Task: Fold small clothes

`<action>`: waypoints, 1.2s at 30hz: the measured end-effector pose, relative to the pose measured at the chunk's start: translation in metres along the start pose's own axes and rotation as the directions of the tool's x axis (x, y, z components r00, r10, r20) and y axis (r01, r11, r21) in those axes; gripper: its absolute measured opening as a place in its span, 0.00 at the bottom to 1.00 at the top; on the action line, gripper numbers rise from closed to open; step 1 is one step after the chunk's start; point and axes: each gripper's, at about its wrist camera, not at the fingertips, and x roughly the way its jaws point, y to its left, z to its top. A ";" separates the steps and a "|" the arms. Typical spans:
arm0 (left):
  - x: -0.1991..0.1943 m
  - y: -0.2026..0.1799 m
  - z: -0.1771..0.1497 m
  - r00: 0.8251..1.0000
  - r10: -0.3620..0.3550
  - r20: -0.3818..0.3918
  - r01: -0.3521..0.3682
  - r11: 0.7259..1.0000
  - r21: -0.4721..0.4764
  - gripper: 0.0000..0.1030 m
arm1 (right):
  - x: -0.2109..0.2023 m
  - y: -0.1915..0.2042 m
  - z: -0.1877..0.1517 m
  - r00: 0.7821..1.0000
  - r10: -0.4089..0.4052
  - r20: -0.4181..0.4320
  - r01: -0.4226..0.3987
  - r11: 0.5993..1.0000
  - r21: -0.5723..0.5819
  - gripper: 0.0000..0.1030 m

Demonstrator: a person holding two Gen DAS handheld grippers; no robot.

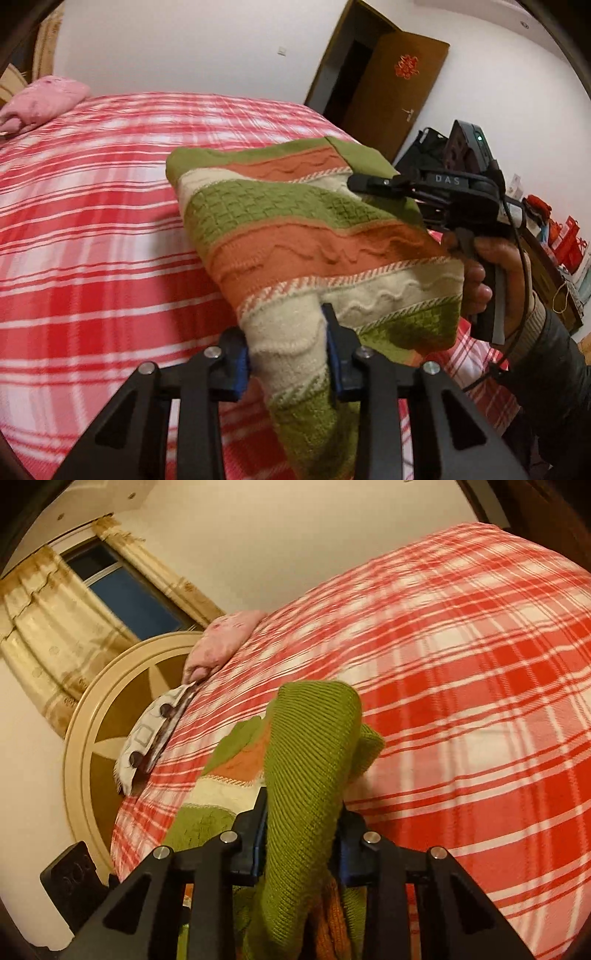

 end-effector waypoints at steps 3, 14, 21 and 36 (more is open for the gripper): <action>-0.023 0.011 -0.008 0.999 0.033 0.017 -0.033 0.999 -0.018 0.33 | 0.009 0.026 -0.005 0.999 0.034 -0.012 -0.034 0.999 -0.022 0.29; -0.091 0.047 -0.042 0.985 0.170 0.039 -0.167 0.983 -0.075 0.33 | 0.064 0.107 -0.033 0.986 0.148 -0.079 -0.152 0.987 -0.045 0.29; -0.115 0.063 -0.059 0.973 0.226 0.038 -0.221 0.970 -0.100 0.32 | 0.089 0.140 -0.045 0.976 0.179 -0.121 -0.187 0.980 -0.062 0.21; -0.156 0.098 -0.087 0.963 0.264 0.055 -0.251 0.952 -0.173 0.32 | 0.139 0.195 -0.071 0.954 0.205 -0.220 -0.230 0.969 -0.091 0.20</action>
